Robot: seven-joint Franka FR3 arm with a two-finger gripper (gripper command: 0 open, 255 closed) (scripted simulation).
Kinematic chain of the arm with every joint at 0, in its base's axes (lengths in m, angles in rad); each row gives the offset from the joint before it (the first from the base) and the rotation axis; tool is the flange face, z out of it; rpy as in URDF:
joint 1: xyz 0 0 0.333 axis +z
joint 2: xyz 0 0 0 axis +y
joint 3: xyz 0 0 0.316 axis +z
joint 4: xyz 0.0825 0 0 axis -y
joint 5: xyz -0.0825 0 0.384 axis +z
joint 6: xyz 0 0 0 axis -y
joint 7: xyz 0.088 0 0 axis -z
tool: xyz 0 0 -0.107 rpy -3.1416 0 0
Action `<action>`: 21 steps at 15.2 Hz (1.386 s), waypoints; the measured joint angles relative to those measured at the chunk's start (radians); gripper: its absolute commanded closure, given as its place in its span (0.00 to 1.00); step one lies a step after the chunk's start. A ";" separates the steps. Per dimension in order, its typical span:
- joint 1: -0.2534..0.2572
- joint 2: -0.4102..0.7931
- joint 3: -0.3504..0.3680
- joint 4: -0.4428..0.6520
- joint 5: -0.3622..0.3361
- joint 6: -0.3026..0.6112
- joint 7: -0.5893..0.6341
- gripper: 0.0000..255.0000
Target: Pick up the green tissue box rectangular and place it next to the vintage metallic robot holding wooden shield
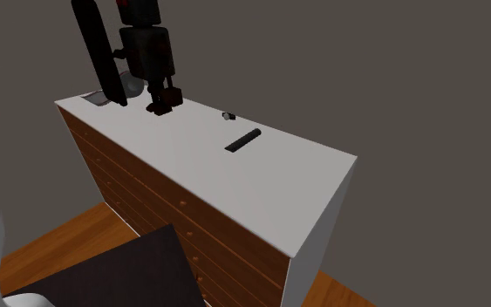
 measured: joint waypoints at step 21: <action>0.254 0.018 0.387 -0.009 -0.157 0.595 0.189 1.00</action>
